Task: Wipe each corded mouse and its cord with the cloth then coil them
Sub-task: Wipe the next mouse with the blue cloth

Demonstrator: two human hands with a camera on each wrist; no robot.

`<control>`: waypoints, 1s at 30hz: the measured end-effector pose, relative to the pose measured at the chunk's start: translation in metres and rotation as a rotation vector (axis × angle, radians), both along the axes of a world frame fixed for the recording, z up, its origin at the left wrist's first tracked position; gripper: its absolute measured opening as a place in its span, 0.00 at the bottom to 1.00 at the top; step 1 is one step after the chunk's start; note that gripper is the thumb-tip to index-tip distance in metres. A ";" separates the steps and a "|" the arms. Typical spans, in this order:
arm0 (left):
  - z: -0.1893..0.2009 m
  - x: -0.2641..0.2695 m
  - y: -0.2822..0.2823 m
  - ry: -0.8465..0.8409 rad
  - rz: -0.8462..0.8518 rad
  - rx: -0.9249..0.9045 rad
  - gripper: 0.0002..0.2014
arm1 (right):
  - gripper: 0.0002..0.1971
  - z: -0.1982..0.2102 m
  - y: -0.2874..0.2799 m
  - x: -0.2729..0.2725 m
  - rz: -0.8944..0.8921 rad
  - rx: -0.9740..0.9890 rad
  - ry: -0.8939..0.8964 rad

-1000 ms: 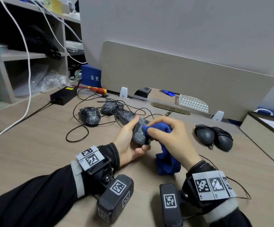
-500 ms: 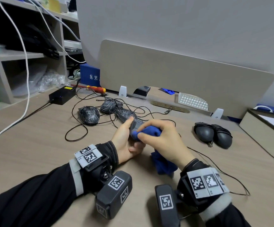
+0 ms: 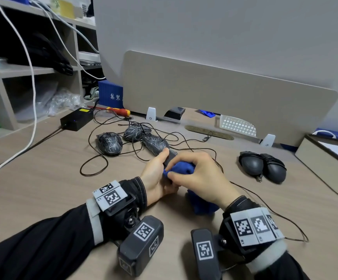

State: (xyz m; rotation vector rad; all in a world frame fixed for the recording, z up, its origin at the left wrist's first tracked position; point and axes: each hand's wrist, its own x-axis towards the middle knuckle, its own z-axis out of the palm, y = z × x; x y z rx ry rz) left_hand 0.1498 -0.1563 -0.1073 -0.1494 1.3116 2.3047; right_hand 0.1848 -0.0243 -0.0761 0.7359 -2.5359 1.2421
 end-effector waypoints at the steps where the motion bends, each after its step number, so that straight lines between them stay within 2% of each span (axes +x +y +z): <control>1: 0.001 0.000 0.000 0.005 -0.010 0.001 0.25 | 0.03 0.000 -0.002 0.000 -0.024 -0.010 0.005; 5: 0.004 0.007 0.001 0.062 -0.118 0.065 0.23 | 0.02 -0.004 0.012 -0.012 -0.363 -0.175 0.105; 6: 0.004 0.008 0.001 0.080 -0.130 0.074 0.24 | 0.02 -0.004 0.016 -0.012 -0.399 -0.222 0.110; 9: 0.006 0.008 0.000 0.120 -0.142 0.073 0.26 | 0.03 0.007 0.015 -0.006 -0.354 -0.485 0.020; 11: 0.007 0.006 -0.002 0.113 -0.138 0.057 0.26 | 0.10 0.014 0.011 -0.004 -0.223 -0.713 -0.086; 12: 0.006 0.006 -0.003 0.108 -0.137 0.048 0.25 | 0.11 0.014 0.010 -0.004 -0.185 -0.742 -0.110; 14: 0.006 0.005 -0.004 0.097 -0.129 0.039 0.22 | 0.12 0.012 0.013 -0.006 -0.240 -0.531 -0.054; 15: 0.006 0.005 -0.004 0.094 -0.133 0.042 0.20 | 0.16 0.011 0.015 -0.005 -0.256 -0.400 -0.016; 17: 0.006 0.006 -0.003 0.097 -0.150 0.058 0.18 | 0.24 0.010 0.017 -0.003 -0.241 -0.280 -0.015; 18: 0.006 0.006 -0.002 0.105 -0.149 0.058 0.17 | 0.24 0.010 0.017 -0.002 -0.222 -0.266 -0.037; 20: 0.005 0.004 -0.002 0.115 -0.127 0.036 0.18 | 0.19 0.008 0.016 -0.002 -0.161 -0.238 -0.065; 23: 0.003 0.004 -0.002 0.112 -0.142 0.003 0.19 | 0.15 0.005 0.014 -0.002 -0.111 -0.201 -0.029; 28: 0.003 0.009 0.000 0.148 -0.236 -0.080 0.17 | 0.17 0.007 0.025 -0.004 -0.294 -0.298 0.048; 30: 0.003 0.008 0.001 0.142 -0.219 -0.079 0.18 | 0.17 0.008 0.027 -0.003 -0.254 -0.286 0.008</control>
